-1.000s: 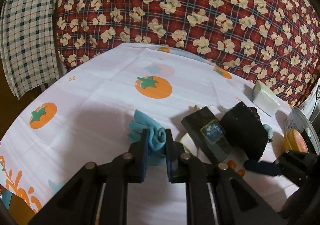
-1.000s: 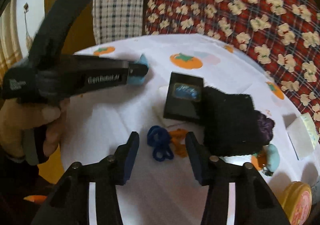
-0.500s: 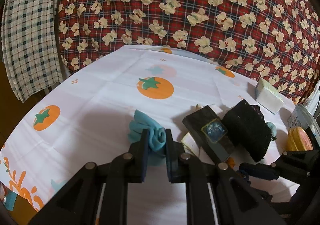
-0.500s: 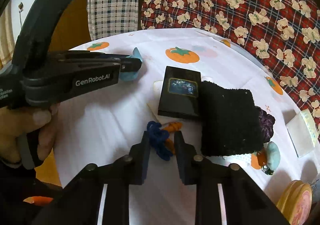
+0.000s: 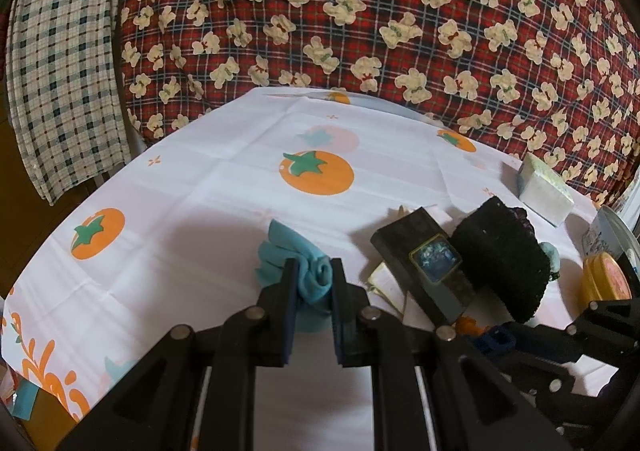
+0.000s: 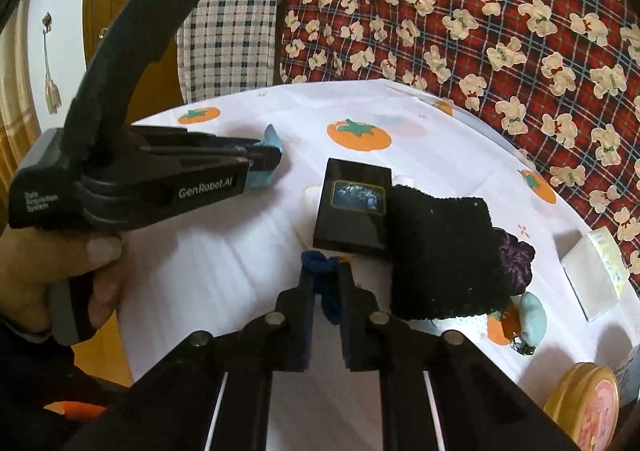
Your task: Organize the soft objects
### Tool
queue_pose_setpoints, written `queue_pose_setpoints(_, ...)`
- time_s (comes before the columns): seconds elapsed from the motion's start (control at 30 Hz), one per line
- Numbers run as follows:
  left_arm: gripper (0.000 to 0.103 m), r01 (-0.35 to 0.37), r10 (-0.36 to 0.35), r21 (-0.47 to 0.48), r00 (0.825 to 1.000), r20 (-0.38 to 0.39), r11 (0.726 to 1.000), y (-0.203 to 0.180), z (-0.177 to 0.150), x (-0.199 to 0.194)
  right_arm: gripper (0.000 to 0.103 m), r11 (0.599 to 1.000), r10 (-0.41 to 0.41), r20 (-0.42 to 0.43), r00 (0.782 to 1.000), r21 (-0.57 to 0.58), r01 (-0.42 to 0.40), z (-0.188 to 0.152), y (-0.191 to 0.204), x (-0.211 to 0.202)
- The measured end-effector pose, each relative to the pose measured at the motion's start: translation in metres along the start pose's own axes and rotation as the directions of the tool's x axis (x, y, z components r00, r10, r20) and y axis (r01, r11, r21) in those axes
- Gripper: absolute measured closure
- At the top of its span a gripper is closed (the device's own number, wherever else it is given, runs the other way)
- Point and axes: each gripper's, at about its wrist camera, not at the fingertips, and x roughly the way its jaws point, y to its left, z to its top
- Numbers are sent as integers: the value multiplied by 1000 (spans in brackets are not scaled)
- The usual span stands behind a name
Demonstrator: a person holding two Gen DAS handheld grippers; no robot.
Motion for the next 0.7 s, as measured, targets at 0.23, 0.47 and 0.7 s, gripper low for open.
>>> queue_pose_setpoints(0.23, 90, 5, -5, -8, 1000, 3, 1000, 1, -1, 0, 92, 1000, -1, 33, 999, 14, 0, 0, -3, -5)
queue_pose_setpoints(0.47, 90, -6, 6, -9, 1000, 15, 1000, 2, -3, 0, 92, 1000, -9, 58, 998, 26, 8, -1, -4, -9)
queue_pose_setpoints(0.7, 90, -19, 19, -11, 1000, 22, 1000, 0, -3, -3, 92, 999, -17, 77, 997, 35, 14, -3, -6, -12)
